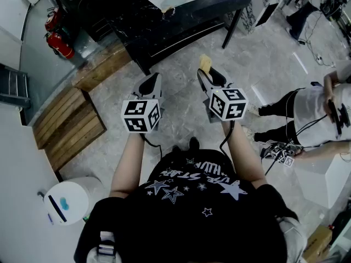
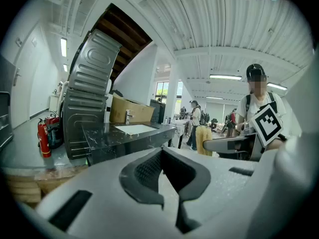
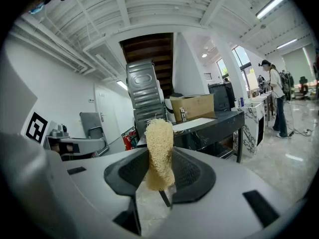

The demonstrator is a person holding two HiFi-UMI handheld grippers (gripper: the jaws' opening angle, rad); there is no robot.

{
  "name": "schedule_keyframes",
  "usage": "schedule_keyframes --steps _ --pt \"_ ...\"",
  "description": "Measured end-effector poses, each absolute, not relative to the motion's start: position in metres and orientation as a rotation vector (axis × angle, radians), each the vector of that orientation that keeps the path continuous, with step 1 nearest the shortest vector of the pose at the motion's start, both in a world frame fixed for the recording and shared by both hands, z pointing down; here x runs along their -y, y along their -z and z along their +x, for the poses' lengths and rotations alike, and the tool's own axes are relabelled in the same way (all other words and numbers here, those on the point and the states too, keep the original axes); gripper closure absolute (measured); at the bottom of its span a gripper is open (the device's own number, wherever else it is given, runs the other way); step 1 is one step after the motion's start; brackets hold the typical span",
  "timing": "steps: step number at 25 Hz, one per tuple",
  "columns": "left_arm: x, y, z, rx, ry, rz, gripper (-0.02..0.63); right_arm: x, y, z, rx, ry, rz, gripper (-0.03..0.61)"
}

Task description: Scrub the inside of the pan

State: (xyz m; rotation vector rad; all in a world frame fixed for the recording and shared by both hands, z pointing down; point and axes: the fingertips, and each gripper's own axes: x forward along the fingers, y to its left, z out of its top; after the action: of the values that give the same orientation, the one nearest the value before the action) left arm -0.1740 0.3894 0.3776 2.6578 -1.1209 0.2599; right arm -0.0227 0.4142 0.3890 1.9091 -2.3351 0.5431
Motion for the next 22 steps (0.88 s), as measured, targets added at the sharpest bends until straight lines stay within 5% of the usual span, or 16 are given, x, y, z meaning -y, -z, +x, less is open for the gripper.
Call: schedule_keyframes --steps 22 --pt "-0.390 -0.398 -0.203 1.086 -0.280 2.640 0.606 -0.413 -0.404 -0.046 2.335 -0.594 1.961 0.430"
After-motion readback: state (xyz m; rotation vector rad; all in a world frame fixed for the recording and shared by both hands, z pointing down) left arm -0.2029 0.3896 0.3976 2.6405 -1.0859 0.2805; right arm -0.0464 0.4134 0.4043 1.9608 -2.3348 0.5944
